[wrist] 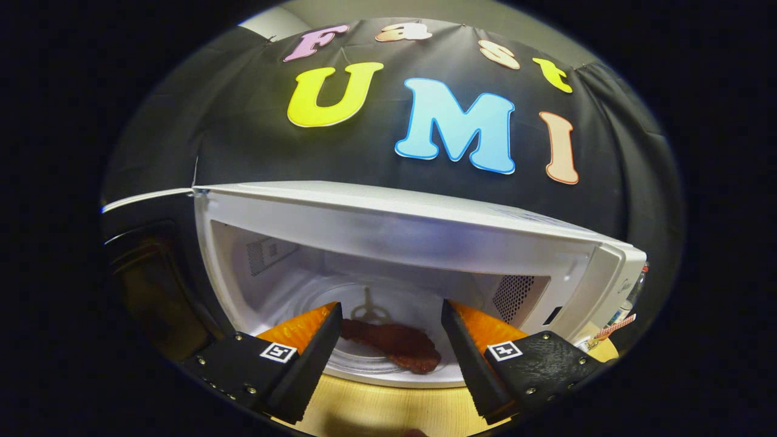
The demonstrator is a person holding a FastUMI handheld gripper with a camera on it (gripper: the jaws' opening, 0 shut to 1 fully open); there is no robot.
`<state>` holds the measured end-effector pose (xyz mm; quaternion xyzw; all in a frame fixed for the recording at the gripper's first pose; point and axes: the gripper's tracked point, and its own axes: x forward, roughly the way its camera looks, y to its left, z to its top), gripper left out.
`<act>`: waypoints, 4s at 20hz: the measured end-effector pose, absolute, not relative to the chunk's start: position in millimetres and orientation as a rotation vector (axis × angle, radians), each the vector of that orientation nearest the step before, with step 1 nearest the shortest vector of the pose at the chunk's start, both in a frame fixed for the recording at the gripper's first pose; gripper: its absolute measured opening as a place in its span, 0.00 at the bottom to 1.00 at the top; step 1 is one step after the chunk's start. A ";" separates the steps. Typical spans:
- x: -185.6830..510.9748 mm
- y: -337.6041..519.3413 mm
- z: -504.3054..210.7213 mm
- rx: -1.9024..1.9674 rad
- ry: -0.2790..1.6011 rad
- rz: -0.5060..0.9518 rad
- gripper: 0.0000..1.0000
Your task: Open the microwave, put the food inside, and close the microwave door.
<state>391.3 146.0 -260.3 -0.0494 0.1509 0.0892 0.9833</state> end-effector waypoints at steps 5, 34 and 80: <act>341.7 153.5 -213.9 -0.094 0.261 0.223 0.99; 36.2 357.3 -68.8 0.161 0.152 0.750 0.99; 125.0 184.5 -207.9 0.091 0.460 0.473 0.01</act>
